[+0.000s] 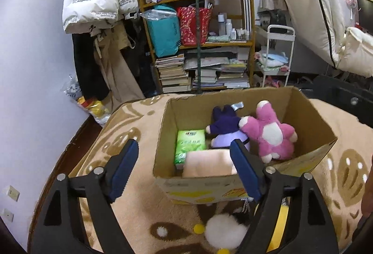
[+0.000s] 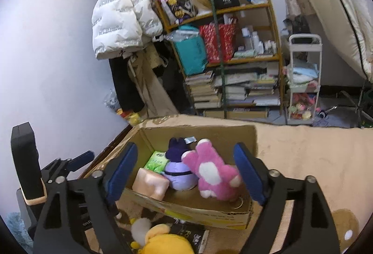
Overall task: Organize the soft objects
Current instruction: 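Move both open tools back toward the yellow duck and white pom-pom toy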
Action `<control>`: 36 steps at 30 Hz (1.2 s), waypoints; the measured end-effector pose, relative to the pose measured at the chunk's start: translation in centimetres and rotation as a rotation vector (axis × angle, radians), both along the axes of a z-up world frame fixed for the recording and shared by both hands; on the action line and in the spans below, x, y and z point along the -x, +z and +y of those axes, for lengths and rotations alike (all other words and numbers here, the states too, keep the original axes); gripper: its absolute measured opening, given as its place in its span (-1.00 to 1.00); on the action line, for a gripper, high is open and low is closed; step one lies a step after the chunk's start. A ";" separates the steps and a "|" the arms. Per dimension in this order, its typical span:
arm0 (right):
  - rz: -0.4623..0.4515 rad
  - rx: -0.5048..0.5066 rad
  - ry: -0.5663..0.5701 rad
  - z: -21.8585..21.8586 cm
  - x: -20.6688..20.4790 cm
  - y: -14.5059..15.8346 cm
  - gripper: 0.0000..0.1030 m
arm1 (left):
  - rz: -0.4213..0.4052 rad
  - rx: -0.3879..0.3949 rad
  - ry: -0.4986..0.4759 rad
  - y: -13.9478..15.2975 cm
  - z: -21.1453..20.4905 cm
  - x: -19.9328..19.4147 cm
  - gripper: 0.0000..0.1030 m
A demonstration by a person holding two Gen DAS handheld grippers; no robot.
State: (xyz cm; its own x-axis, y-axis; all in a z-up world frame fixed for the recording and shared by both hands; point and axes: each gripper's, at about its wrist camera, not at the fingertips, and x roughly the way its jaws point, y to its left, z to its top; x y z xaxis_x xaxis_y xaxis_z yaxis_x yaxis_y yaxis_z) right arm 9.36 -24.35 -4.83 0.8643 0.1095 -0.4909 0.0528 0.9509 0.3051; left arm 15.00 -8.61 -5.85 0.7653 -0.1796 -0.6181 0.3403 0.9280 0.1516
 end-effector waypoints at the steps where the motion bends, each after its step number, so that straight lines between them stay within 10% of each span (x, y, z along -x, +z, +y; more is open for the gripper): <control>1: 0.006 0.018 -0.004 0.1 0.1 -0.1 0.92 | 0.002 -0.004 0.001 0.0 0.1 0.1 0.55; 9: 0.078 0.038 -0.009 0.8 1.3 -0.6 1.00 | 0.033 -0.006 0.045 0.7 1.5 1.0 0.86; 36: 0.405 0.134 0.130 5.7 4.7 -4.9 1.00 | 0.365 -0.070 0.086 -2.4 4.4 1.8 0.87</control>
State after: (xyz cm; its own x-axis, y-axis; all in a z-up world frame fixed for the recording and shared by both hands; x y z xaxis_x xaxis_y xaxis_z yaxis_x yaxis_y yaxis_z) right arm 4.63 -18.62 -9.77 0.5828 0.1168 -0.8042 0.0199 0.9873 0.1577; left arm 13.18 -4.21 -8.29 0.5030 -0.0726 -0.8612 0.3052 0.9472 0.0984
